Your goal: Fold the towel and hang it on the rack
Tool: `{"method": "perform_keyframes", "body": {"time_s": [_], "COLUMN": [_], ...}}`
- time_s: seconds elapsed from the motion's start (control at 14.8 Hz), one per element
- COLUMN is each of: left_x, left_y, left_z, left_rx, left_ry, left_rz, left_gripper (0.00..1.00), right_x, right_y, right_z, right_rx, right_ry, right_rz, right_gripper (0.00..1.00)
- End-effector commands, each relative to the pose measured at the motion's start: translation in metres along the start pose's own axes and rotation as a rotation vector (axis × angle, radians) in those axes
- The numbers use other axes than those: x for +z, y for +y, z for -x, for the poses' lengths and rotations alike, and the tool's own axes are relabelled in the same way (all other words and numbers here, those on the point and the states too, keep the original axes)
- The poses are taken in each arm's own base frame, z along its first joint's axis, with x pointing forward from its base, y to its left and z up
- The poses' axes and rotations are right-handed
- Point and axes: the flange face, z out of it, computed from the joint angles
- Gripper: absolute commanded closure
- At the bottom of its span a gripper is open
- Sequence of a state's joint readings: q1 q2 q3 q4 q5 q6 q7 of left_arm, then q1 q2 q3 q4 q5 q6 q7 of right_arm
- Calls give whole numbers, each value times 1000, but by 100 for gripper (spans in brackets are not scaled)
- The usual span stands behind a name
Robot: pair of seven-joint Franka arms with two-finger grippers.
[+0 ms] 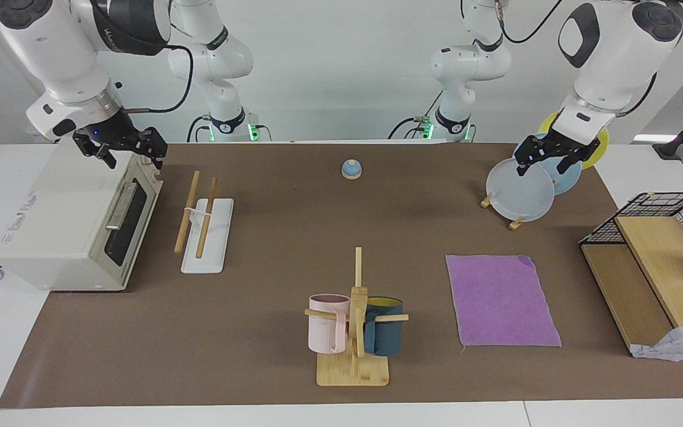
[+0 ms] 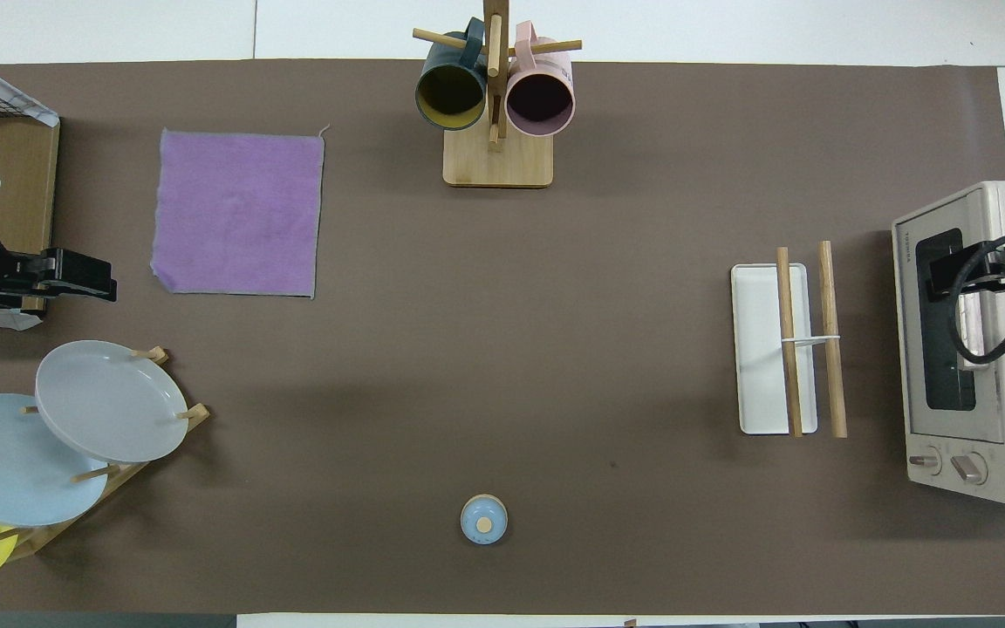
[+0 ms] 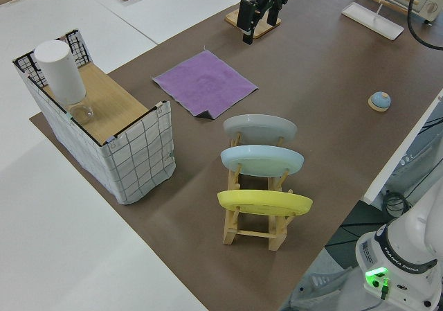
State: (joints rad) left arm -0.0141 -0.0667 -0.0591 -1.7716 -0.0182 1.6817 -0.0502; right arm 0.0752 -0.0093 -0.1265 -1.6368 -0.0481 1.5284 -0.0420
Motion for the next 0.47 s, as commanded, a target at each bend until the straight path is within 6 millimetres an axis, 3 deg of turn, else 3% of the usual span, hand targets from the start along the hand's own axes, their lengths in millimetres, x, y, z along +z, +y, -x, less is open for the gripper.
{"method": "perform_keyframes", "body": {"time_s": [0.0,0.14,0.41], "left_x": [26,56,143], "left_y": [-11,-16,-39], "left_z": [3,-5,-49], "left_rx": [-24,-36,-162], "left_ry": [37,62,66], "left_rz": [5,6,18], "left_gripper": [0,0,0], "right_x": [-1,-1,-1], "right_y": [3,3,3], "right_z": [6,6,6], "right_rx": [-15,-15,-15], "right_ry": [2,2,2], "right_rz": [0,0,0], "right_gripper": [0,0,0]}}
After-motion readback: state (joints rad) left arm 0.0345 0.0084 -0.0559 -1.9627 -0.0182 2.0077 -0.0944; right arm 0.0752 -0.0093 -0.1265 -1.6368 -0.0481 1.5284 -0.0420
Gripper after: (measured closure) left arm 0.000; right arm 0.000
